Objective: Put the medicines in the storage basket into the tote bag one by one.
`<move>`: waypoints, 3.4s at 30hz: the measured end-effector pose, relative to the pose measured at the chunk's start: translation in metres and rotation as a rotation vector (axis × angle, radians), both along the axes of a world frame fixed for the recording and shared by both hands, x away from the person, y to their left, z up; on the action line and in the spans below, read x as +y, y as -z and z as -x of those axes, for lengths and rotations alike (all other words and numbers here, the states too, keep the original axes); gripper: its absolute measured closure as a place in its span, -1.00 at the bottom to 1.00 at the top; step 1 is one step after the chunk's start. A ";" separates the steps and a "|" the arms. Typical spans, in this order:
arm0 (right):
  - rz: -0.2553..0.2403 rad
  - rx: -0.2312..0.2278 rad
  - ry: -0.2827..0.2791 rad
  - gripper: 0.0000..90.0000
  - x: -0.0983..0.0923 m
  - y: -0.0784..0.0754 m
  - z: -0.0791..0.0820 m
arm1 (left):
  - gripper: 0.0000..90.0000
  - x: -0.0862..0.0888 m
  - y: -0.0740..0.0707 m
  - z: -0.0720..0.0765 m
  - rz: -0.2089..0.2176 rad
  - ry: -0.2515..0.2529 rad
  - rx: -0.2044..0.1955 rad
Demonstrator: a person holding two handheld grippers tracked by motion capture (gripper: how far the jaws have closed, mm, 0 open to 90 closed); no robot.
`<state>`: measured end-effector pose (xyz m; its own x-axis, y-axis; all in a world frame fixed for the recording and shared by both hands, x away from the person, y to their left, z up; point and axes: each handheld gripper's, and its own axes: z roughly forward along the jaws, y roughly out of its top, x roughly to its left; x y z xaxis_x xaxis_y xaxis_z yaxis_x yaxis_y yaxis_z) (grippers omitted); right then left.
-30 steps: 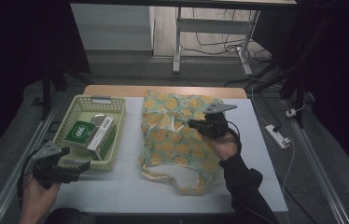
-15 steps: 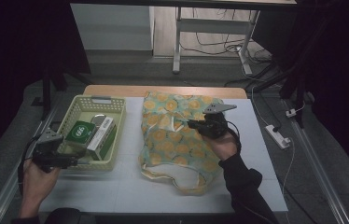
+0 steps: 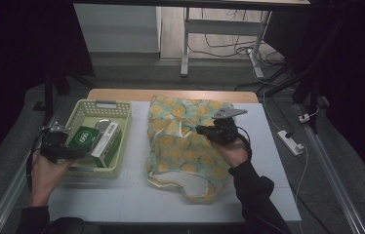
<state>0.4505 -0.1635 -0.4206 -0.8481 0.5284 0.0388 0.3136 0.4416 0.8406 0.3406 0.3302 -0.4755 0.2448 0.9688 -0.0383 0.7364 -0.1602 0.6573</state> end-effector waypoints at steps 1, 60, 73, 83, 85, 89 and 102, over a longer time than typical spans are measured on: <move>-0.001 0.000 0.000 1.00 0.000 0.000 0.000 | -1.00 0.000 0.001 -0.003 0.009 0.000 0.019; -0.009 -0.006 -0.002 1.00 -0.002 -0.002 0.000 | -0.63 0.019 -0.050 0.023 0.037 -0.039 -0.118; -0.011 -0.009 0.007 1.00 -0.004 -0.001 -0.001 | -0.63 0.001 -0.071 0.036 0.072 0.053 -0.179; -0.015 -0.012 0.011 1.00 -0.005 -0.002 -0.002 | -0.63 -0.033 -0.080 0.038 0.086 0.191 -0.173; -0.017 -0.013 0.012 1.00 -0.005 -0.002 -0.002 | -0.63 -0.042 -0.081 0.039 0.087 0.225 -0.167; -0.018 -0.012 0.012 1.00 -0.006 -0.002 -0.002 | -0.63 -0.059 -0.082 0.039 0.077 0.290 -0.152; -0.018 -0.012 0.013 1.00 -0.006 -0.002 -0.002 | -0.63 -0.117 -0.072 0.036 0.089 0.510 -0.076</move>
<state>0.4527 -0.1698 -0.4181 -0.8415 0.5388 0.0385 0.3092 0.4221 0.8522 0.3047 0.2132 -0.4039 0.6899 0.7195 -0.0791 0.5291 -0.4267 0.7335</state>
